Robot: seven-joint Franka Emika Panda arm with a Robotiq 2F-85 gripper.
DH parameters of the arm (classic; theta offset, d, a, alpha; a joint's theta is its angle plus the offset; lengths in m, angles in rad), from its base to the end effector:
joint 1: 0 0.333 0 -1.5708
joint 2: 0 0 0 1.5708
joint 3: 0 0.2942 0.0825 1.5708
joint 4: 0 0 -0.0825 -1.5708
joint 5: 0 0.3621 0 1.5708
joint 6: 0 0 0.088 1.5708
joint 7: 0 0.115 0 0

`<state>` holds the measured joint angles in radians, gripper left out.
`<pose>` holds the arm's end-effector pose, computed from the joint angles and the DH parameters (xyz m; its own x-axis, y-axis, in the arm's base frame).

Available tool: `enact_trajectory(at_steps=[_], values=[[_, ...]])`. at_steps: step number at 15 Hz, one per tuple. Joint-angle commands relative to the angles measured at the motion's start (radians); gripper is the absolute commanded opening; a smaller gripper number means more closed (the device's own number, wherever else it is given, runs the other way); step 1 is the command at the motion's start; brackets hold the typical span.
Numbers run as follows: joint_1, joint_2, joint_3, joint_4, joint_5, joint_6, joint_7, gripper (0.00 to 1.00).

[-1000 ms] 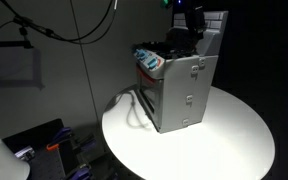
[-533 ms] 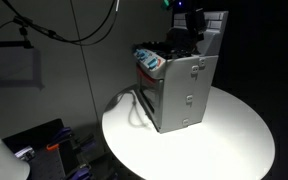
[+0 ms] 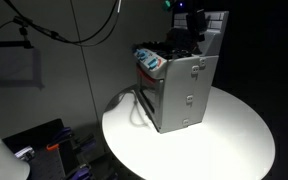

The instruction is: Press the top right orange button on the stove

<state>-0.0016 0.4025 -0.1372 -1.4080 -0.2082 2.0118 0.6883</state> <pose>0.6653 -0.0918 0.4747 0.7102 -0.6335 0.3070 -0.6817 -0.7278 0.0752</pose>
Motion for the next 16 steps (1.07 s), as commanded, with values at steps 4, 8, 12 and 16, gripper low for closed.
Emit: enact_trajectory(at_steps=[4,8,12,16], values=[[0.002,-0.011,-0.002,0.042,0.019,-0.098,-0.022,1.0],[-0.007,-0.086,0.024,0.013,0.078,-0.237,-0.106,1.0],[-0.003,-0.163,0.041,-0.006,0.115,-0.391,-0.194,1.0],[0.001,-0.244,0.057,-0.04,0.101,-0.513,-0.258,1.0]])
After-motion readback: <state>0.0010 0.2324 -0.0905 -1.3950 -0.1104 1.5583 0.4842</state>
